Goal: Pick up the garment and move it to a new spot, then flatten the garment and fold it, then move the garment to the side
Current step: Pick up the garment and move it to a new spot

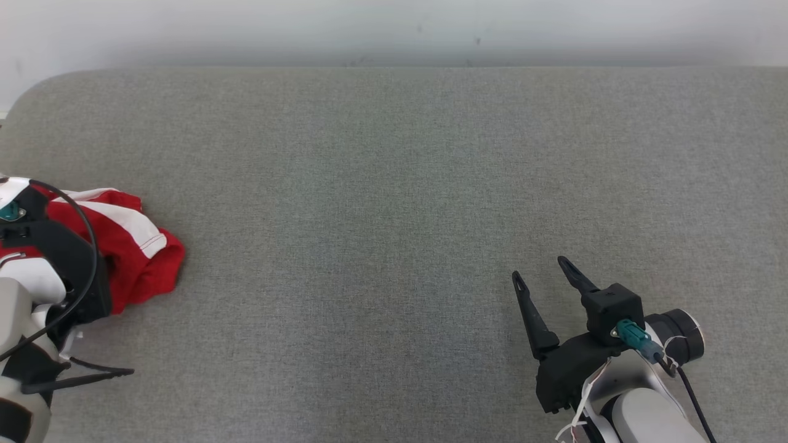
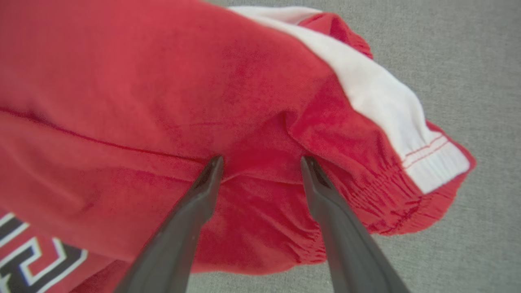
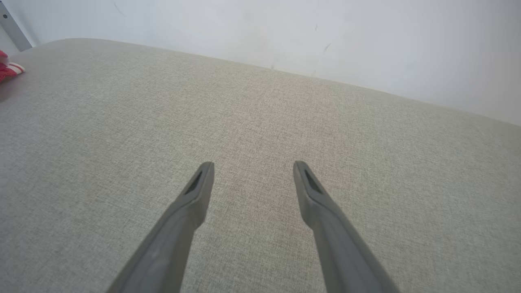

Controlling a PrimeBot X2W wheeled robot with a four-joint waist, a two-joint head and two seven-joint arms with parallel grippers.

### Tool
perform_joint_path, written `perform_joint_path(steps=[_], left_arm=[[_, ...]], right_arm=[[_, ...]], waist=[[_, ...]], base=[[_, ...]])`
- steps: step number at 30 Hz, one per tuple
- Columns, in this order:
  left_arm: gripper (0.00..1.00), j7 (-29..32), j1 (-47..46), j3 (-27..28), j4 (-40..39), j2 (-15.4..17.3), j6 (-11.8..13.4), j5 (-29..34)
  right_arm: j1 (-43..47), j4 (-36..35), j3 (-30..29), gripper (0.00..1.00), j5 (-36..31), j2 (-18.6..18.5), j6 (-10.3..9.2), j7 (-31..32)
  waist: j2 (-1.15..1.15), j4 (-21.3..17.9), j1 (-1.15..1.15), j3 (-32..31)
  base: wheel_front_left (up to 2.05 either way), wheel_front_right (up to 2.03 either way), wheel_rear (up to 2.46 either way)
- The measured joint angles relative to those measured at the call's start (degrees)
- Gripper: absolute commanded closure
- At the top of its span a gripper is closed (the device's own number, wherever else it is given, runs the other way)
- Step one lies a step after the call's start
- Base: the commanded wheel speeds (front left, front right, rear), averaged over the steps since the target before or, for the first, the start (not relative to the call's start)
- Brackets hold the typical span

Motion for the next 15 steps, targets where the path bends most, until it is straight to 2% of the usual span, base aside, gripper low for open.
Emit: perform_joint_path(steps=[5, 6, 7, 15], left_arm=[[0.0, 2.5, 0.0, -0.2, 0.4, -0.9, 0.0, -0.8], [0.53, 2.9, 0.0, -0.4, 0.4, -1.1, 0.0, -0.8], [1.0, 3.0, 0.0, -0.5, 0.4, -1.2, 0.0, -0.8], [1.0, 2.5, -0.4, -3.7, -1.2, -1.1, 0.0, -0.4]], right_arm=[[0.1, -0.4, -0.4, 0.0, -0.5, -0.6, 0.0, 0.3], [0.1, -0.6, -0.3, 0.0, -0.5, -0.6, 0.0, 0.6], [0.2, -0.9, -0.3, 0.0, -0.5, -0.6, -0.01, 0.7], [1.0, -1.2, -1.0, 0.0, -0.5, -0.5, -0.18, 1.0]], waist=[[0.0, -0.3, 0.0, 0.3], [0.0, -0.3, 0.0, 0.3], [0.0, -0.3, 0.0, 0.3], [-0.01, 0.5, 0.0, -0.5]], base=[[0.0, 0.0, 0.0], [0.0, 0.0, 0.0], [0.0, 0.0, 0.0], [0.0, 0.0, 0.0]])
